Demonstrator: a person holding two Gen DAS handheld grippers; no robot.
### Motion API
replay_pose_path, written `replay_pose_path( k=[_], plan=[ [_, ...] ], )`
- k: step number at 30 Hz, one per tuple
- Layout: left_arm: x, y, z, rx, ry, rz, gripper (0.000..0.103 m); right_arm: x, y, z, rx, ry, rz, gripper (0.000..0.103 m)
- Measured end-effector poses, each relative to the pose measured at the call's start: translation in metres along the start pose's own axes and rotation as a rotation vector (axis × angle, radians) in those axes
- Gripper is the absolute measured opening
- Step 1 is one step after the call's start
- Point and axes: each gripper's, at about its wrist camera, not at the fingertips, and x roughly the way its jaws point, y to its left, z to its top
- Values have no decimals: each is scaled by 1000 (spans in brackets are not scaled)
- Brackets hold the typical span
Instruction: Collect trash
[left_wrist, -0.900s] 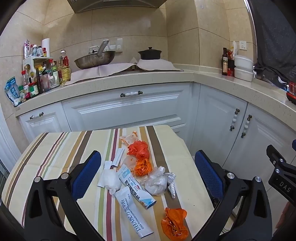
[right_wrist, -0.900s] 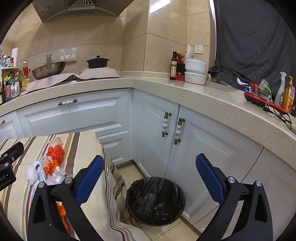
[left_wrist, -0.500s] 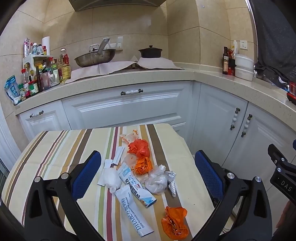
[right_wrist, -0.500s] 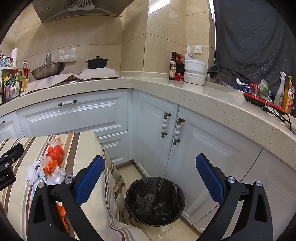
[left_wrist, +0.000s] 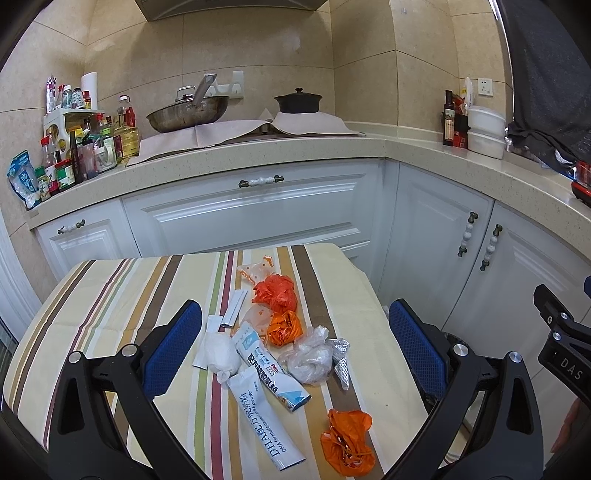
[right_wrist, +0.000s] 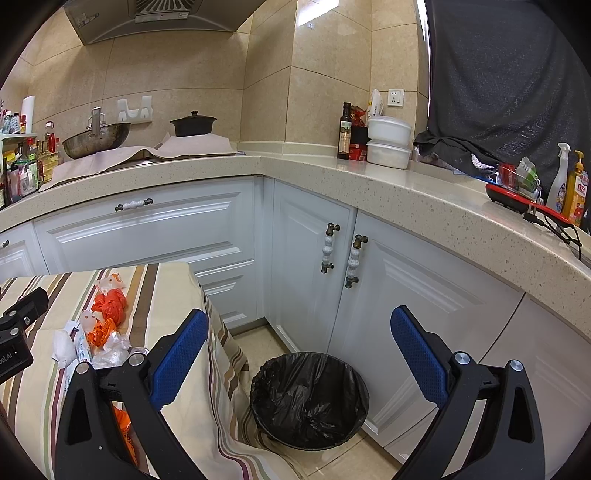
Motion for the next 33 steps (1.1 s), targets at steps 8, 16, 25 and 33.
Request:
replay_pose_path(
  k=[8,16,25,33],
  plan=[
    [1,-1,-2,0,2,1,99,0,-1,-1,0,0,1,97],
    [2,-1,-2,3,5,1,99,0,-1,-2,-1,2,1,97],
    [3,-3,-5,1,5,0,99,1,-1,-2,-1,2,1,97],
    [2,-1,-2,1,10,-1,99,1,-1,-3,0,3,1,97]
  ],
)
